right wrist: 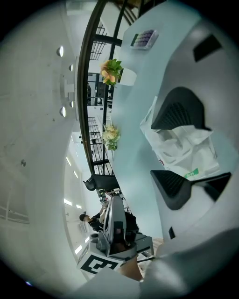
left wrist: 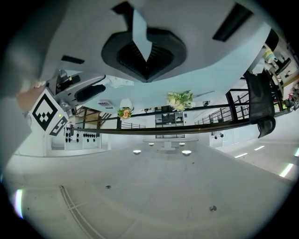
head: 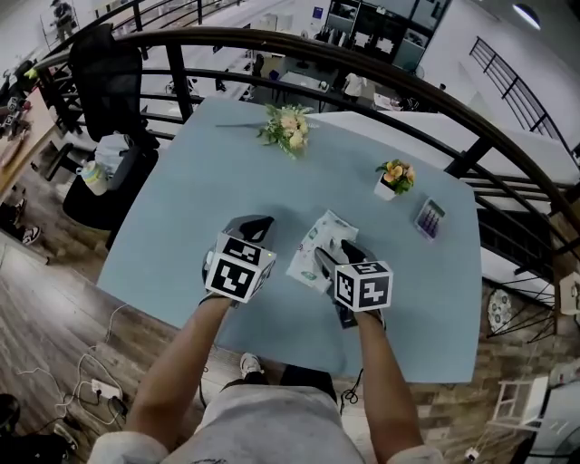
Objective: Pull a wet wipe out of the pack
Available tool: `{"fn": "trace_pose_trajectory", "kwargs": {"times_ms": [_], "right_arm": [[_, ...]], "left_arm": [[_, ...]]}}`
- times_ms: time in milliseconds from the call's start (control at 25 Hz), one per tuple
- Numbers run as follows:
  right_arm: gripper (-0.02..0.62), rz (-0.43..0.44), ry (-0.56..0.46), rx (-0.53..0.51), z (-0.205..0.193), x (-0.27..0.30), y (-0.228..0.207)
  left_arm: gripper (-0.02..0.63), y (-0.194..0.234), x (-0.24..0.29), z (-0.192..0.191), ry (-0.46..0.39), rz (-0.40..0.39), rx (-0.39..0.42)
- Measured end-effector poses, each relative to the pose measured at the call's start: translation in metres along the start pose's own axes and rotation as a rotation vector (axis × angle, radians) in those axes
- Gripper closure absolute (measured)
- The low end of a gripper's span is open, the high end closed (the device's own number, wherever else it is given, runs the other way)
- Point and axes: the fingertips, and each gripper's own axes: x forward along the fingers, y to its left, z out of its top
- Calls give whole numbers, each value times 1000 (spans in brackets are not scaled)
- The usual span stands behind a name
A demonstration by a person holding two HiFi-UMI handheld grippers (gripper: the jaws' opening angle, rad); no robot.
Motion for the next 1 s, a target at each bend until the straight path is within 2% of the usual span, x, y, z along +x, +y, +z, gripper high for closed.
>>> {"fn": "trace_pose_trajectory", "kwargs": {"times_ms": [760,920,1000], "right_arm": [[327,17,36,14,-16,12,0],[383,10,54,13,-21,14,-4],[388,12,64,15,-24,15,-3]], "left_arm": [[612,0,1,-15,28,12,-13],[612,-1,3,-16,31,11,-10],[612,-2,2,-16,33,11,-10]]}}
